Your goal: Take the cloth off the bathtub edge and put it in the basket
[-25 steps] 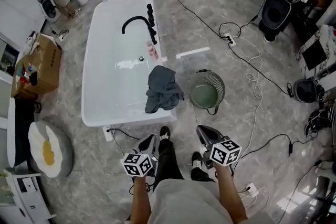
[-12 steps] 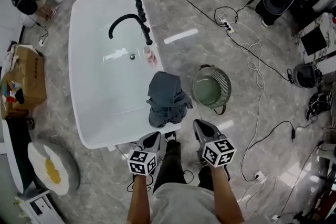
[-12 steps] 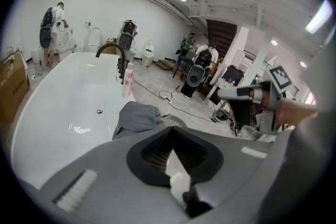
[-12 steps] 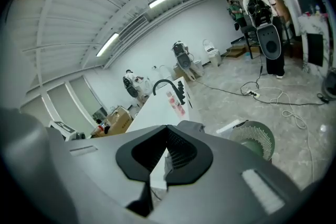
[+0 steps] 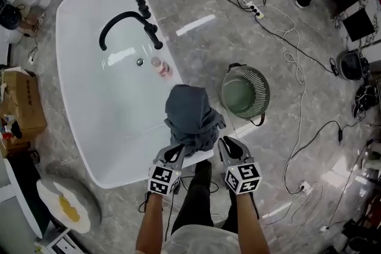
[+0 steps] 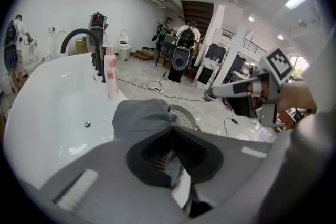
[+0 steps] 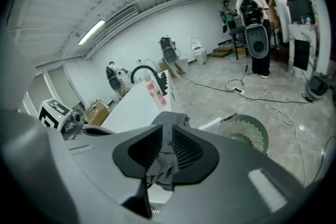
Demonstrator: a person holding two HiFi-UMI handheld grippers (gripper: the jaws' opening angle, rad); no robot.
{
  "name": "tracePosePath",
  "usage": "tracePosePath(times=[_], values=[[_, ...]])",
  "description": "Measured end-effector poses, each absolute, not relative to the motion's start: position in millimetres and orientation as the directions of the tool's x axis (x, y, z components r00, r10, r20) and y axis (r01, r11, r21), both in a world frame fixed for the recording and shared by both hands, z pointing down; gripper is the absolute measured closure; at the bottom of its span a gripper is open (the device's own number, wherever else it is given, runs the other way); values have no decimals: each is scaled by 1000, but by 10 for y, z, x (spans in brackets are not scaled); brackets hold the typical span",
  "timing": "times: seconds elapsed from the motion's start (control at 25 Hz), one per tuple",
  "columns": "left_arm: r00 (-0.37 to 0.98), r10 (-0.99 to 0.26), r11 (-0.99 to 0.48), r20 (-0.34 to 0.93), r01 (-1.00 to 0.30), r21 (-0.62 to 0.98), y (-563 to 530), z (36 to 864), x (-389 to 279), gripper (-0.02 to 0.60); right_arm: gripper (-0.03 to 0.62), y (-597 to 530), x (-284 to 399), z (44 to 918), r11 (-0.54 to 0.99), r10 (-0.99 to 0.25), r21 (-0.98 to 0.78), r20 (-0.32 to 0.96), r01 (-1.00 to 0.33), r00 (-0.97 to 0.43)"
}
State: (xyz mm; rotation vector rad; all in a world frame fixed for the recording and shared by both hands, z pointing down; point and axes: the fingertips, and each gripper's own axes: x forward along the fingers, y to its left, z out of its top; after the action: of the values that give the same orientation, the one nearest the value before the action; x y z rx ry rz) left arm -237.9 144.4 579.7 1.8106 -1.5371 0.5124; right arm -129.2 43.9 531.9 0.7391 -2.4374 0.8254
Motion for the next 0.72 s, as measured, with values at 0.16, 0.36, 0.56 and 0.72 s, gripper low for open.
tracePosePath(times=[0.16, 0.36, 0.56, 0.72], values=[[230, -703, -105, 672, -969, 222, 1258, 6029, -2495, 467, 506, 470, -1352, 5706, 621, -342, -451, 581, -642, -739], [345, -653, -278, 674, -937, 210, 1223, 6374, -2438, 287, 391, 573, -1421, 6136, 631, -268, -500, 577, -593, -772], [369, -620, -360, 693, -918, 167, 1276, 6650, -2493, 162, 309, 539, -1465, 6381, 591, -219, -599, 526, -541, -822], [371, -587, -398, 719, -906, 143, 1346, 6780, -2491, 89, 238, 606, -1594, 6586, 552, -154, -654, 530, -517, -834]])
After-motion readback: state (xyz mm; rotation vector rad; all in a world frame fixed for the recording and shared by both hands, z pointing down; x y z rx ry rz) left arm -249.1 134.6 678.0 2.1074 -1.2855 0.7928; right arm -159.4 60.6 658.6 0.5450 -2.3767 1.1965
